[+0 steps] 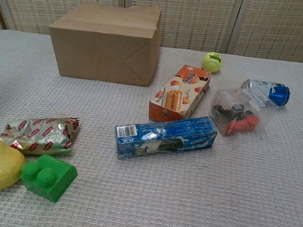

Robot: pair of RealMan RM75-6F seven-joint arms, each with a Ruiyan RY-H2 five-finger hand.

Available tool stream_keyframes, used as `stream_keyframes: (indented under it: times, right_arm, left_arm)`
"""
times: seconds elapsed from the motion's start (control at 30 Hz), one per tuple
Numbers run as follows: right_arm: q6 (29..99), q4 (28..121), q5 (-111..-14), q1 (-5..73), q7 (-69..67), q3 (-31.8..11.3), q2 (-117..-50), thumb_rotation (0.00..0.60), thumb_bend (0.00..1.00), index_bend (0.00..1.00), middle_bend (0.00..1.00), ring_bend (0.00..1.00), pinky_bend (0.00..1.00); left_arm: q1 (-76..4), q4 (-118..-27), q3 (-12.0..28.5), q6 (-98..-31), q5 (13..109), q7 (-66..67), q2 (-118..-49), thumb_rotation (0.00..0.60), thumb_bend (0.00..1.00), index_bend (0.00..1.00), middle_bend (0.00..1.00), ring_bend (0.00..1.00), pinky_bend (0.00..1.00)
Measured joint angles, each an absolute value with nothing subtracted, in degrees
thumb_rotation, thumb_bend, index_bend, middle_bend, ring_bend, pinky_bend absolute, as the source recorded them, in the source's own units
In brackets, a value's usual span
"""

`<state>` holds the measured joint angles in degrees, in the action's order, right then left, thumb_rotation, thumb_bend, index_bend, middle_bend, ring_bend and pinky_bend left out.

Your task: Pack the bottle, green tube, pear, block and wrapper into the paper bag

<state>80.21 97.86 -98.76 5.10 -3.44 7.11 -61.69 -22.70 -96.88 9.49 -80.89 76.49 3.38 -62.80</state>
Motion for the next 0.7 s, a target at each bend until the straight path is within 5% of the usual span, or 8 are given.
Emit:
stream_keyframes:
  times: [0.17, 0.37, 0.7]
  right_arm:
    - [80.0, 98.1, -98.8, 5.1, -2.6, 7.1, -62.0, 0.600, 0.12, 0.00, 0.00, 0.00, 0.03]
    - [80.0, 98.0, -98.7, 5.1, -2.6, 7.1, -62.0, 0.600, 0.12, 0.00, 0.00, 0.00, 0.03]
    - [79.7, 97.9, -98.3, 5.5, -4.0, 6.9, -61.5, 0.600, 0.12, 0.00, 0.00, 0.00, 0.03]
  left_arm:
    - [-24.1, -96.5, 7.8, -76.5, 80.4, 3.5, -61.5, 0.600, 0.68, 0.09, 0.04, 0.04, 0.22]
    - [-28.6, -97.6, 8.2, -71.3, 82.0, 10.0, -61.8, 0.600, 0.52, 0.05, 0.04, 0.04, 0.22]
    - [-38.4, -99.6, 11.3, -61.6, 77.1, 25.3, -68.7, 0.600, 0.51, 0.02, 0.02, 0.03, 0.22]
